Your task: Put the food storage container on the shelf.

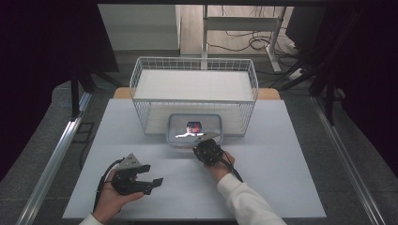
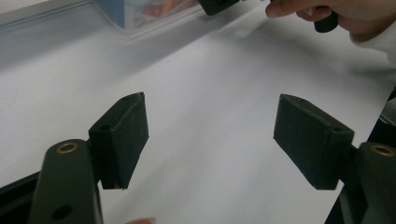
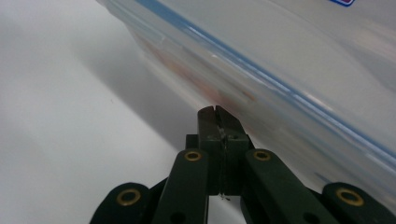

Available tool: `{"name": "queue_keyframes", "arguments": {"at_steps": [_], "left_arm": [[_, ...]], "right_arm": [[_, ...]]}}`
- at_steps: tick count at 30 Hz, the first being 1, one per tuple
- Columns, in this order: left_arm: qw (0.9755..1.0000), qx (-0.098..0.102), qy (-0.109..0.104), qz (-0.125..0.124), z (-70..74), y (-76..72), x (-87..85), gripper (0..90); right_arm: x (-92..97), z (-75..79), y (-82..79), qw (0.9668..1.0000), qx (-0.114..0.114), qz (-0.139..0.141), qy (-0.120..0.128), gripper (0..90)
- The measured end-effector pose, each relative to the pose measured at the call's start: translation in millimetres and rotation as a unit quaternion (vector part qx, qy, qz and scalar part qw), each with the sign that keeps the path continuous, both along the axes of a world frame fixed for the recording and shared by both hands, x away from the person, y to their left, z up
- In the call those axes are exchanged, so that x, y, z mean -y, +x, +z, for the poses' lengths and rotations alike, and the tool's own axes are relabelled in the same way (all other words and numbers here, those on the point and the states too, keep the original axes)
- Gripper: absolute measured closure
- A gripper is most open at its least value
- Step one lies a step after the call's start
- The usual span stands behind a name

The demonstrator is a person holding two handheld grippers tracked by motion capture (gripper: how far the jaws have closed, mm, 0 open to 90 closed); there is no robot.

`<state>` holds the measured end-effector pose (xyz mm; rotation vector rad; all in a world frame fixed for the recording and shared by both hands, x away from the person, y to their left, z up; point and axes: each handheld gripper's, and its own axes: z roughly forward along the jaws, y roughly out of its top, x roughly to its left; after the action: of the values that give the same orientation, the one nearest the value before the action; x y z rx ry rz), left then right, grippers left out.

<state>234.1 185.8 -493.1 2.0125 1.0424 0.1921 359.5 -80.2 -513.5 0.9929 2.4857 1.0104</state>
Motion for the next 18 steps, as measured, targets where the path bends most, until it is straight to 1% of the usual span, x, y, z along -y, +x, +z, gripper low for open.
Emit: {"name": "queue_keyframes", "arguments": {"at_steps": [3, 5, 8, 11, 12, 18], "left_arm": [[1.0, -0.001, 0.001, 0.001, -0.5, 0.5, -0.4, 25.9], [1.0, -0.001, 0.001, 0.001, -0.5, 0.3, -0.5, 25.8], [1.0, 0.0, -0.001, 0.0, 0.1, -0.2, -0.7, 25.8], [1.0, -0.001, -0.001, -0.001, -0.1, 0.1, -0.9, 25.8], [1.0, -0.001, -0.001, -0.001, -0.3, 0.2, -0.9, 25.8], [1.0, 0.0, -0.003, 0.0, 0.1, 0.2, -1.8, 25.8]], "right_arm": [[-2.2, 6.3, 4.0, 0.9999, 0.007, 0.001, 0.009, 88.9], [-4.0, 8.8, 8.1, 0.9999, 0.007, -0.005, 0.008, 88.9], [-5.5, 10.5, 14.6, 0.9998, 0.008, -0.018, 0.004, 88.9], [-5.7, 11.2, 20.6, 0.9995, 0.007, -0.026, 0.013, 88.9], [-6.3, 11.6, 22.0, 0.9995, 0.004, -0.028, 0.014, 88.9], [-12.7, 14.7, 28.5, 0.9994, 0.006, -0.029, 0.017, 88.9]]}}
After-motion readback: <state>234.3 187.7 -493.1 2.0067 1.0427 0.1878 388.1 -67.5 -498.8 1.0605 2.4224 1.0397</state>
